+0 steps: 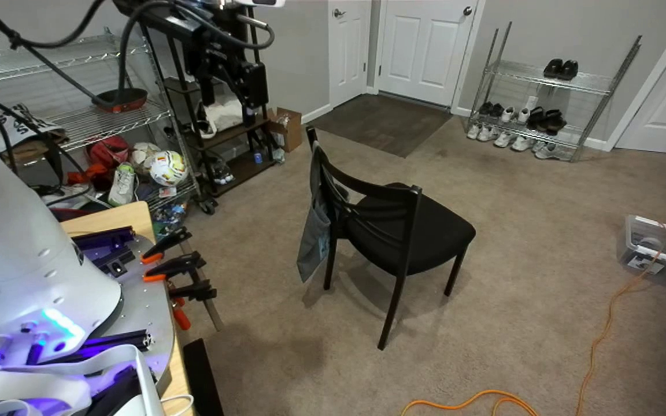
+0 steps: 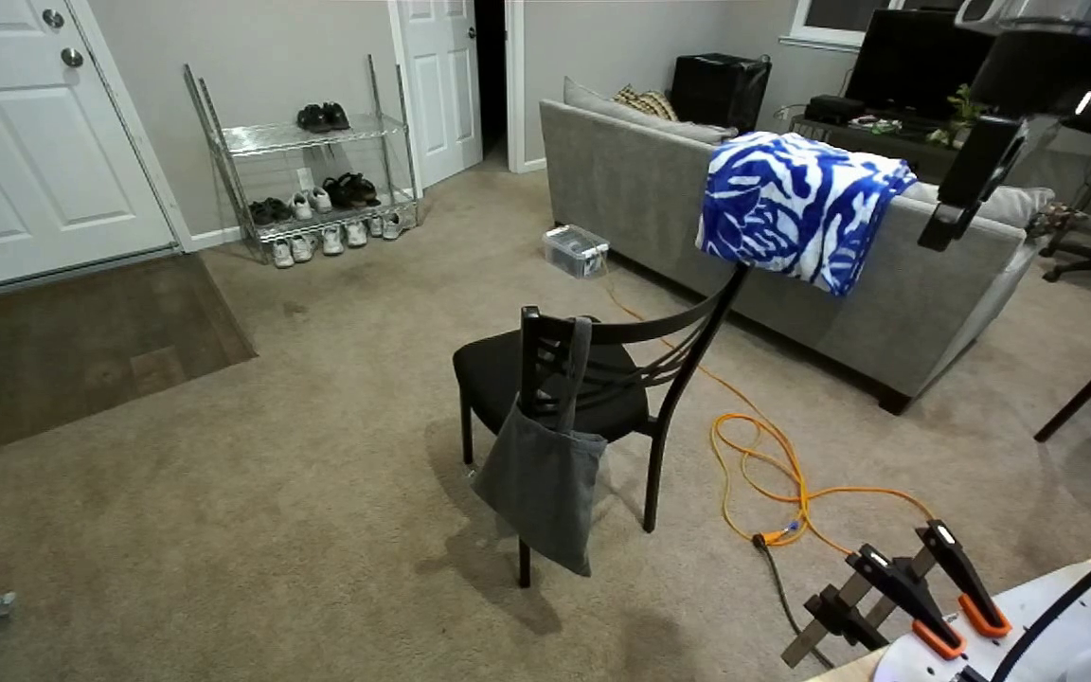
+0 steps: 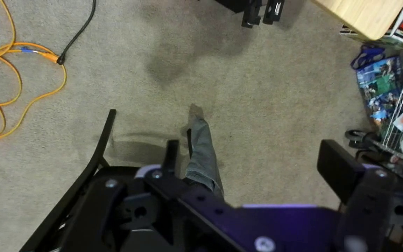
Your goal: Move the bag to the right side of the chair
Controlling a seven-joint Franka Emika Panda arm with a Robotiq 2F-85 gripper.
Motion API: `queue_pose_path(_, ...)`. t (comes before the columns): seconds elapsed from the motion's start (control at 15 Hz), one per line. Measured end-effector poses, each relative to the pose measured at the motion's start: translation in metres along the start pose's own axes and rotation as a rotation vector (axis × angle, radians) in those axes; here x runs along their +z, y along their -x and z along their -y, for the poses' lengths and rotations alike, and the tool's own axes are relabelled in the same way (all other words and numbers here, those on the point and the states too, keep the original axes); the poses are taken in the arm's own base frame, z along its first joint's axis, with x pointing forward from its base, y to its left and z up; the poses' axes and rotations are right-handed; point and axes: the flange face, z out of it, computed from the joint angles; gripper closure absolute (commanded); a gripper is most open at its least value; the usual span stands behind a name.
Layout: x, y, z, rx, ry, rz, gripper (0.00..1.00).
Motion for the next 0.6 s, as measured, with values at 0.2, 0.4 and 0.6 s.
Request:
queue_pose_path(0.2,0.018,-0.011,0.01,-0.049,0.003,0.052,0.0)
queue_pose_path(0.4,0.034,-0.017,0.016,-0.091,0.005,0.1,0.0)
queue_pose_path(0.6,0.051,-0.021,0.029,-0.145,0.015,0.139,0.0)
